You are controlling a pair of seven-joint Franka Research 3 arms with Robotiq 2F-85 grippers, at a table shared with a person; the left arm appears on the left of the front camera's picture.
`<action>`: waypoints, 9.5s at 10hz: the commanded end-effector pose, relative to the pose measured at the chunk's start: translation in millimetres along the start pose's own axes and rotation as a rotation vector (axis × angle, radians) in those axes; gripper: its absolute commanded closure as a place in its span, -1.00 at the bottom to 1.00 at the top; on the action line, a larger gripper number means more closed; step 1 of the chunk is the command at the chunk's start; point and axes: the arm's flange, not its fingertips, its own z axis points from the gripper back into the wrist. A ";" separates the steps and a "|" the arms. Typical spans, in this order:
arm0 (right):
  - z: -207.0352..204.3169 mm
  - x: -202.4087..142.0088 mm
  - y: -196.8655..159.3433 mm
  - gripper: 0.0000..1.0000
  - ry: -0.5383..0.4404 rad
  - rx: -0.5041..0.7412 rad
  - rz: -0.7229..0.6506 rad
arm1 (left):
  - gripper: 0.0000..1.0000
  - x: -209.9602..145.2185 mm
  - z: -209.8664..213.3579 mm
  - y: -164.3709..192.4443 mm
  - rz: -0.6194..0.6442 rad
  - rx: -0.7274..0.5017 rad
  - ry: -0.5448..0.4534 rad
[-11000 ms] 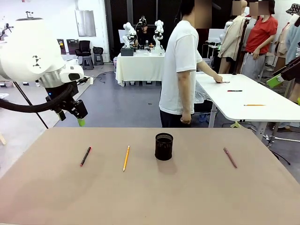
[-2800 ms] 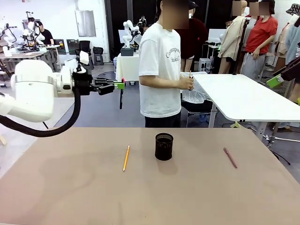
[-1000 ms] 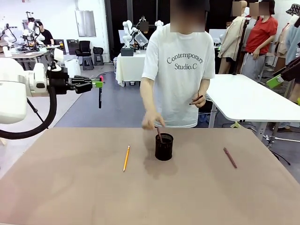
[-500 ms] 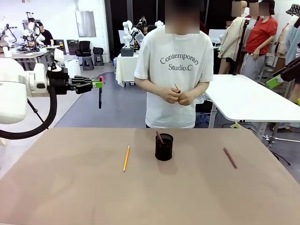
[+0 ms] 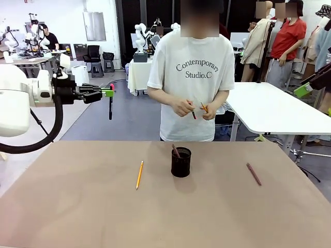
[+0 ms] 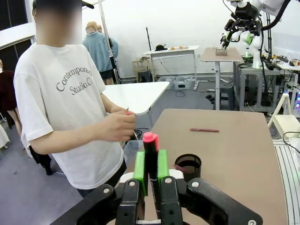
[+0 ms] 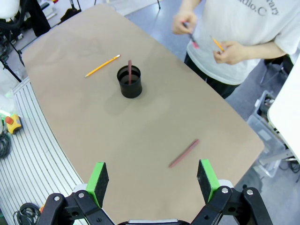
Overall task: Place the pens into the pen holder.
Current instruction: Pick up a writing instrument from the table and place it into the Pen holder.
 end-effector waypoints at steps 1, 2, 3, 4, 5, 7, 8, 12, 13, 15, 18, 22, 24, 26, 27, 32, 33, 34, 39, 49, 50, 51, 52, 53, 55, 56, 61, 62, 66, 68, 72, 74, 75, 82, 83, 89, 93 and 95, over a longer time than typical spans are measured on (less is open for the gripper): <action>0.6 1.0 0.5 -1.00 -0.004 0.002 0.004 | 1.00 1.8 0.0 -1.4 -0.009 -0.001 -0.001; 0.6 1.0 0.5 -1.00 -0.004 0.002 0.004 | 1.00 1.8 0.0 -1.4 -0.009 -0.001 -0.001; 0.6 1.0 0.5 -1.00 -0.004 0.002 0.004 | 1.00 1.8 0.0 -1.4 -0.009 -0.001 -0.001; 0.6 1.0 0.5 -1.00 -0.004 0.002 0.004 | 1.00 1.8 0.0 -1.4 -0.009 -0.001 -0.001; 0.6 1.0 0.5 -1.00 -0.004 0.002 0.004 | 1.00 1.8 0.0 -1.4 -0.009 -0.001 -0.001; 0.6 1.0 0.5 -1.00 -0.004 0.002 0.004 | 1.00 1.8 0.0 -1.4 -0.009 -0.001 -0.001; 0.6 1.0 0.5 -1.00 -0.004 0.002 0.004 | 1.00 1.8 0.0 -1.4 -0.009 -0.001 -0.001; 0.6 1.0 0.5 -1.00 -0.004 0.002 0.004 | 1.00 1.8 0.0 -1.4 -0.009 -0.001 -0.001; 0.6 1.0 0.5 -1.00 -0.004 0.002 0.004 | 1.00 1.8 0.0 -1.4 -0.009 -0.001 -0.001; 0.6 1.0 0.5 -1.00 -0.004 0.002 0.004 | 1.00 1.8 0.0 -1.4 -0.009 -0.001 -0.001; 0.6 1.0 0.5 -1.00 -0.004 0.002 0.004 | 1.00 1.8 0.0 -1.4 -0.009 -0.001 -0.001; 0.6 1.0 0.5 -1.00 -0.004 0.002 0.004 | 1.00 1.8 0.0 -1.4 -0.009 -0.001 -0.001; 0.6 1.0 0.5 -1.00 -0.004 0.002 0.004 | 1.00 1.8 0.0 -1.4 -0.009 -0.001 -0.001; 0.6 1.0 0.5 -1.00 -0.004 0.002 0.004 | 1.00 1.8 0.0 -1.4 -0.009 -0.001 -0.001; 0.6 1.0 0.5 -1.00 -0.004 0.002 0.004 | 1.00 1.8 0.0 -1.4 -0.009 -0.001 -0.001; 0.6 1.0 0.5 -1.00 -0.004 0.002 0.004 | 1.00 0.0 0.0 0.0 0.000 0.000 0.000; 0.6 1.0 0.5 -1.00 -0.004 0.002 0.004 | 1.00 0.0 -15.6 -0.2 0.001 0.026 0.022; 0.6 1.0 0.5 -1.00 -0.004 0.002 0.004 | 1.00 -0.2 -32.9 0.6 -0.003 0.018 0.019; 0.6 1.0 0.5 -1.00 -0.004 0.002 0.004 | 1.00 -12.8 -136.7 -11.3 -0.071 -0.028 -0.086; 0.6 1.0 0.5 -1.00 -0.004 0.002 0.004 | 1.00 -44.6 -229.1 -31.1 -0.055 -0.173 -0.147; 0.6 1.0 0.5 -1.00 -0.004 0.002 0.004 | 1.00 -52.4 -236.5 -27.7 -0.044 -0.185 -0.157; 0.6 1.0 0.5 -1.00 -0.004 0.002 0.004 | 1.00 -53.7 -233.2 -36.8 -0.123 -0.180 -0.158; 0.6 1.0 0.5 -1.00 -0.004 0.002 0.004 | 1.00 -66.8 -245.9 -32.3 -0.057 -0.155 -0.148; 0.6 1.0 0.5 -1.00 -0.004 0.002 0.004 | 1.00 -76.8 -258.7 -27.8 -0.032 -0.200 -0.158; 0.6 1.0 0.5 -1.00 -0.004 0.002 0.004 | 1.00 -92.9 -276.7 -28.9 0.013 -0.238 -0.162; 0.6 1.0 0.5 -1.00 -0.004 0.002 0.004 | 1.00 -104.7 -282.4 -32.8 0.036 -0.242 -0.149; 0.6 1.0 0.5 -1.00 -0.004 0.002 0.004 | 1.00 -141.9 -288.2 -43.3 0.070 -0.268 -0.108; 0.6 1.0 0.5 -1.00 -0.004 0.002 0.004 | 1.00 -144.8 -288.1 -42.5 0.082 -0.269 -0.102; 0.6 1.0 0.5 -1.00 -0.004 0.002 0.004 | -0.53 -141.1 -285.8 -39.4 0.082 -0.265 -0.110; 0.6 1.0 0.5 -1.00 -0.004 0.002 0.004 | -1.00 -133.8 -278.1 -37.4 0.072 -0.254 -0.102; 0.6 1.0 0.5 -1.00 -0.004 0.002 0.004 | -1.00 -112.9 -259.8 -35.5 0.021 -0.233 -0.049; 0.6 1.0 0.5 -1.00 -0.004 0.002 0.004 | -1.00 -112.2 -258.4 -35.9 0.026 -0.223 -0.031; 0.6 1.0 0.5 -1.00 -0.004 0.002 0.004 | -1.00 -111.7 -256.8 -36.2 -0.018 -0.206 -0.034; 0.6 1.0 0.5 -1.00 -0.004 0.002 0.004 | -1.00 -96.7 -253.4 -36.4 0.016 -0.202 0.017; 0.6 1.0 0.5 -1.00 -0.004 0.002 0.004 | -1.00 -77.1 -240.9 -43.4 0.006 -0.174 0.079; 0.6 1.0 0.5 -1.00 -0.004 0.002 0.004 | -1.00 7.6 -184.0 -83.1 0.110 -0.050 0.531; 0.6 1.0 0.5 -1.00 -0.004 0.002 0.004 | -1.00 27.9 -164.6 -90.1 0.317 0.060 0.807; 0.6 1.0 0.5 -1.00 -0.004 0.002 0.004 | -1.00 -2.4 -166.5 -85.6 0.357 0.118 1.034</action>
